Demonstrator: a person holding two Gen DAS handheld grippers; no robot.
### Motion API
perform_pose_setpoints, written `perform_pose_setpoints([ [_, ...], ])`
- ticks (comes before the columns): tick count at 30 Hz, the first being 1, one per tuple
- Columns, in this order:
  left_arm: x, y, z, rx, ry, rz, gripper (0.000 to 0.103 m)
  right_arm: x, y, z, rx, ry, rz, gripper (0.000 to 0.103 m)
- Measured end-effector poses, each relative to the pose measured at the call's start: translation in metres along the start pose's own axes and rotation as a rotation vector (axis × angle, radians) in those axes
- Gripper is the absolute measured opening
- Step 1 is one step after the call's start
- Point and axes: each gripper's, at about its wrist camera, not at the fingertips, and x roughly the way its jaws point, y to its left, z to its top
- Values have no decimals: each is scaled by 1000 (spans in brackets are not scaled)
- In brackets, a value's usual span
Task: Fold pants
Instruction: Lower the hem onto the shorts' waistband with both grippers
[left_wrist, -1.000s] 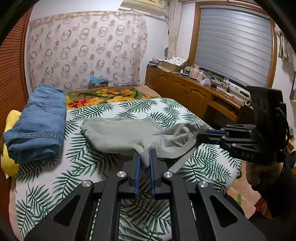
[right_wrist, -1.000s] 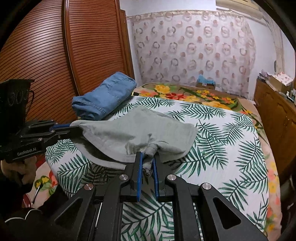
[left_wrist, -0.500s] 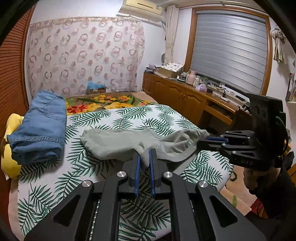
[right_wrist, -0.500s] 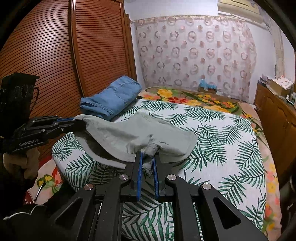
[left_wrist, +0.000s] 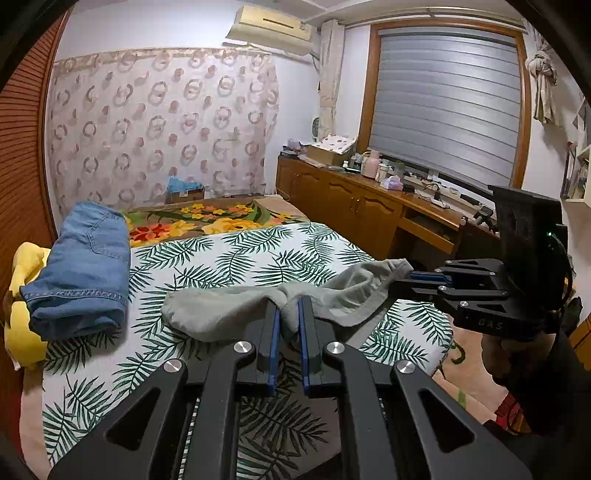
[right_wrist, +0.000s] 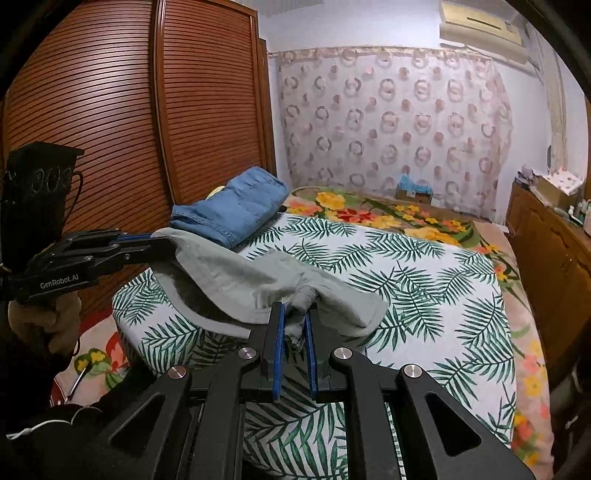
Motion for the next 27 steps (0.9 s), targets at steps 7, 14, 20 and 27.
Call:
perform_pose_setpoints([
  [7, -8, -8, 2, 20, -14, -14, 10, -12, 1, -2, -6, -19, -1, 10],
  [14, -1, -6, -2, 18, 11, -25, 10, -13, 3, -7, -12, -8, 7, 10],
  [20, 26, 8, -18, -28, 88, -19, 10, 16, -7, -14, 22, 47, 8, 10],
  [27, 38, 21, -24, -65, 108, -4, 10, 44, -18, -11, 63, 82, 3, 10],
])
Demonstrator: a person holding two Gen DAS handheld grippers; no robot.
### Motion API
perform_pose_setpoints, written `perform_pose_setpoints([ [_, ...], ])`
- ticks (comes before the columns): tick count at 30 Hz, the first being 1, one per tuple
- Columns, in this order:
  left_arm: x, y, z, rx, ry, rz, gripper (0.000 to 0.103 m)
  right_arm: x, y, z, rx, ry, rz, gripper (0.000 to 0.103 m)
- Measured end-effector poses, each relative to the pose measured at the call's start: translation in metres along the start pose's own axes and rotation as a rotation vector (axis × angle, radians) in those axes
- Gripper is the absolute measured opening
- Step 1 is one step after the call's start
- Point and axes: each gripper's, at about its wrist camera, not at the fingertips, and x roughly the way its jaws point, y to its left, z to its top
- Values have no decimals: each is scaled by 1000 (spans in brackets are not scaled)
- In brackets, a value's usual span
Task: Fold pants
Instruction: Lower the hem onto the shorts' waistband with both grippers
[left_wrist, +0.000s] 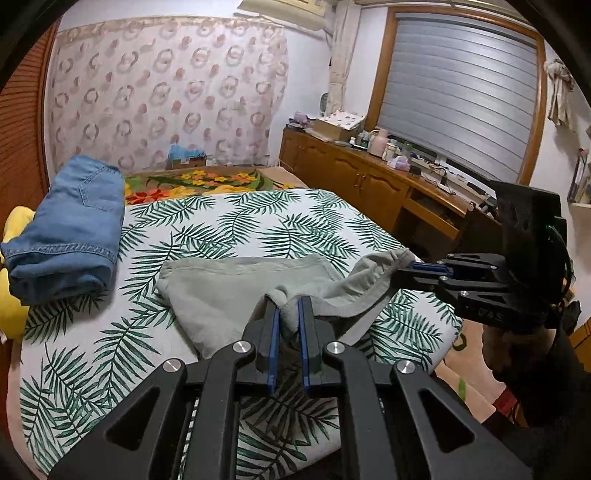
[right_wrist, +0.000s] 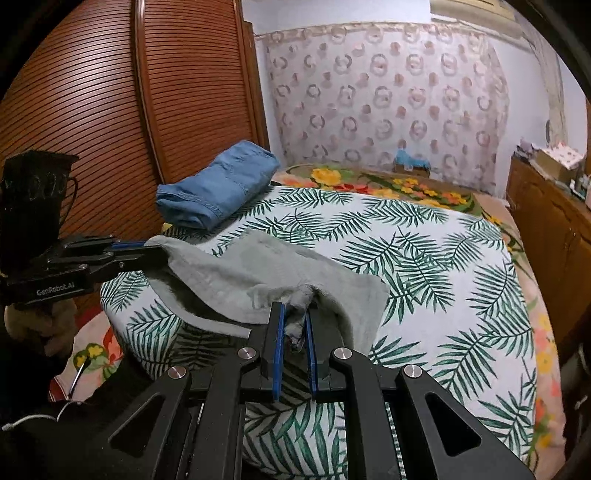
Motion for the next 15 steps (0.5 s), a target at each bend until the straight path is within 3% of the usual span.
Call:
perform_pose_setpoints([
  [15, 26, 21, 23, 4, 3, 63, 10, 46, -3, 29, -27, -7, -51, 10],
])
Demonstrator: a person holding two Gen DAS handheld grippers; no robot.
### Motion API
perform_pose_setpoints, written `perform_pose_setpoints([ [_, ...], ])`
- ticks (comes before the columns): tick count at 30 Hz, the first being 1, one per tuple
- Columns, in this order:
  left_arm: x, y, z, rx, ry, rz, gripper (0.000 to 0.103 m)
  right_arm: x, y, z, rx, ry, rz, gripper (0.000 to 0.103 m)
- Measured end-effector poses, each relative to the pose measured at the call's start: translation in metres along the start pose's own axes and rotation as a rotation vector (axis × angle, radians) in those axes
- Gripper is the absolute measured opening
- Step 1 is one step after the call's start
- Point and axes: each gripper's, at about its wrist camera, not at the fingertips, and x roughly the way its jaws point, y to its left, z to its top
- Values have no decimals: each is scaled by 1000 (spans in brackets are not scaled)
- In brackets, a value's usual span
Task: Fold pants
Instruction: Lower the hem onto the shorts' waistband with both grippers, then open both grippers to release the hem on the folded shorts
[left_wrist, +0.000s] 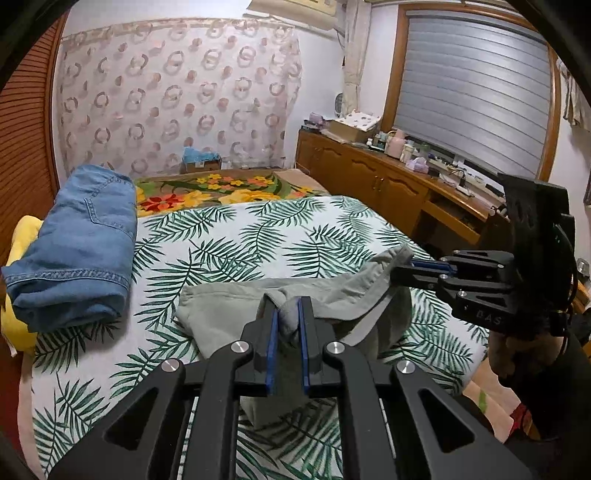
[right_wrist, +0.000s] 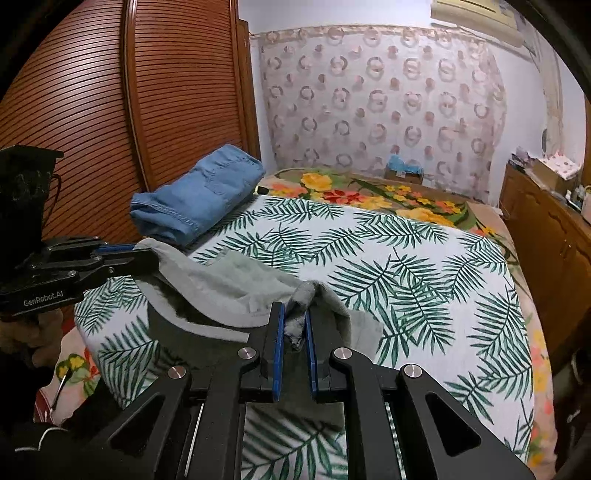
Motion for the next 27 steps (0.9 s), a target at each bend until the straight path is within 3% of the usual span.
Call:
perform_pose_setpoints([
  [11, 23, 13, -8, -28, 60, 20, 10, 38, -6, 3, 14, 58, -10, 10],
  [16, 26, 17, -8, -46, 65, 22, 15, 49, -7, 7, 22, 73, -13, 10],
  [19, 25, 18, -8, -44, 57, 43, 28, 54, -8, 6, 26, 79, -15, 10],
  [21, 24, 20, -10, -43, 52, 50, 46, 57, -7, 6, 28, 84, -18, 10],
  [27, 23, 22, -16, -56, 58, 43, 57, 66, -9, 6, 44, 94, -18, 10],
])
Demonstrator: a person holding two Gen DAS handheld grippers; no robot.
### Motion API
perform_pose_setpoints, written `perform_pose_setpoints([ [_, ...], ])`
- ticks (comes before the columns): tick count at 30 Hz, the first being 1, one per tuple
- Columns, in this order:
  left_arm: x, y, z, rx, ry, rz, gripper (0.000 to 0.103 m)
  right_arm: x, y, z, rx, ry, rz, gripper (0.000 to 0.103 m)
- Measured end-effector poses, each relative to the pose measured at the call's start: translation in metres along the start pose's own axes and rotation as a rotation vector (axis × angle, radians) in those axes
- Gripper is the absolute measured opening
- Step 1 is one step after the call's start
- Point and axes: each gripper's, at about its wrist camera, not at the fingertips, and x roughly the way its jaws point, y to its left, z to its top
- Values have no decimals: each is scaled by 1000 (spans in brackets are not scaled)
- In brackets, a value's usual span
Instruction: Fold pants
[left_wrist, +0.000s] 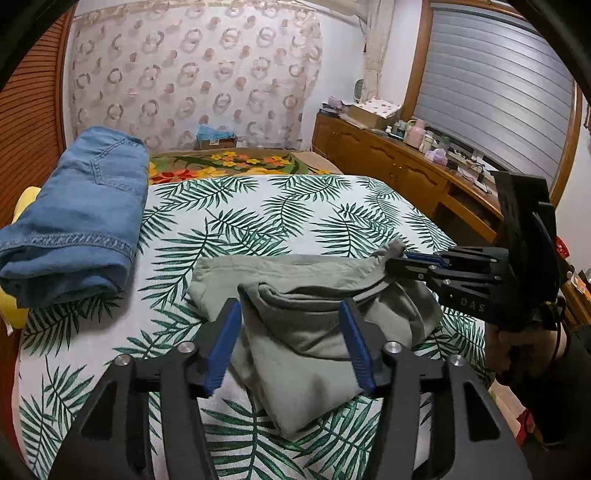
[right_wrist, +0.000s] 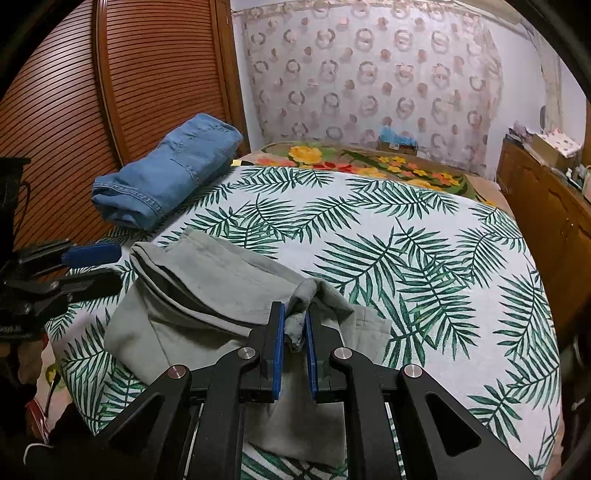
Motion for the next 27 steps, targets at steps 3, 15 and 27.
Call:
perform_pose_setpoints([
  [3, 2, 1, -5, -11, 16, -2, 57, 0, 0, 0, 2, -7, 4, 10],
  [15, 7, 6, -12, -25, 39, 18, 57, -5, -9, 6, 25, -42, -33, 37],
  [27, 42, 17, 4, 4, 95, 20, 48, -3, -26, -2, -8, 18, -37, 37],
])
